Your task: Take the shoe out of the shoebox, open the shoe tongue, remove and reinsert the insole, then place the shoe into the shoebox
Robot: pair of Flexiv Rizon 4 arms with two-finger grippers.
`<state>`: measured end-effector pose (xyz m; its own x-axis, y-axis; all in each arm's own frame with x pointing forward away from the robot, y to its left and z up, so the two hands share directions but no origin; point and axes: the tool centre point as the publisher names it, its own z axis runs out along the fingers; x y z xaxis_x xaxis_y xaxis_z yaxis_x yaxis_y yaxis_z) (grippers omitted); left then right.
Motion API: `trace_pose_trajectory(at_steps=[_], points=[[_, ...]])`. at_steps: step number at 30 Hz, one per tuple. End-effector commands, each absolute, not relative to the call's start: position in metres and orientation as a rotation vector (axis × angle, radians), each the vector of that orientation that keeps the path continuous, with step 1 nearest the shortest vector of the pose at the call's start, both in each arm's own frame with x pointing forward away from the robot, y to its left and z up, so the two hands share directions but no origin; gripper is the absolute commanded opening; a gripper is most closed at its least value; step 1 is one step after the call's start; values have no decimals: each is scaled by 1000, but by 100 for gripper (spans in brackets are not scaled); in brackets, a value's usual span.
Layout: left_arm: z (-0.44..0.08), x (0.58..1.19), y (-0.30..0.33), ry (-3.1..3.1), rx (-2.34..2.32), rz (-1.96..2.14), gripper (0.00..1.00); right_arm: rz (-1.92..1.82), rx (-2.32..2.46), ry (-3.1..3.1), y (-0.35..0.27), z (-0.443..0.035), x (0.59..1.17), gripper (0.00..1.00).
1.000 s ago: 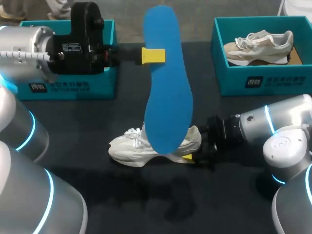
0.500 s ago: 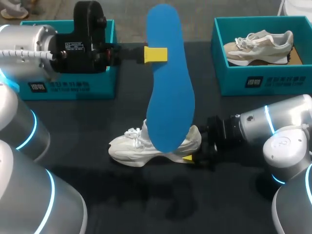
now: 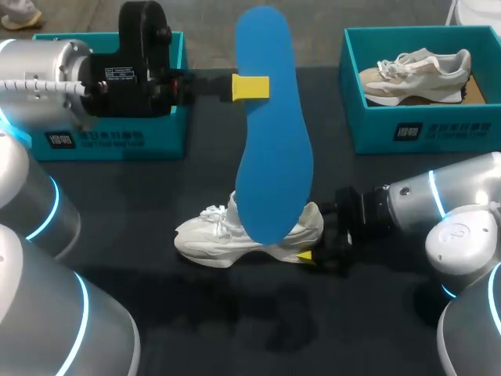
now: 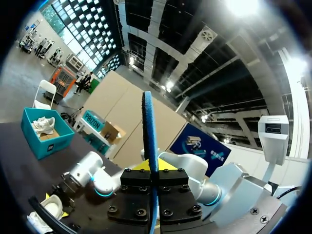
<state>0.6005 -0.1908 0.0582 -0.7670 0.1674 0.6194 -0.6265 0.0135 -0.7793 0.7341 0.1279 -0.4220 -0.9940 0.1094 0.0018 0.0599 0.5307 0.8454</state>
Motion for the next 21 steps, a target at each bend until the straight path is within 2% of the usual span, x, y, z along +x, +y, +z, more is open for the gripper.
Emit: trace_pose_trajectory(at_steps=[1, 21], points=[[58, 601, -193, -1728, 469, 1812, 0, 1406, 174, 2728, 120, -399, 721, 100], [58, 601, -193, -1728, 469, 1812, 0, 792, 545, 2940, 132, -321, 721, 100]])
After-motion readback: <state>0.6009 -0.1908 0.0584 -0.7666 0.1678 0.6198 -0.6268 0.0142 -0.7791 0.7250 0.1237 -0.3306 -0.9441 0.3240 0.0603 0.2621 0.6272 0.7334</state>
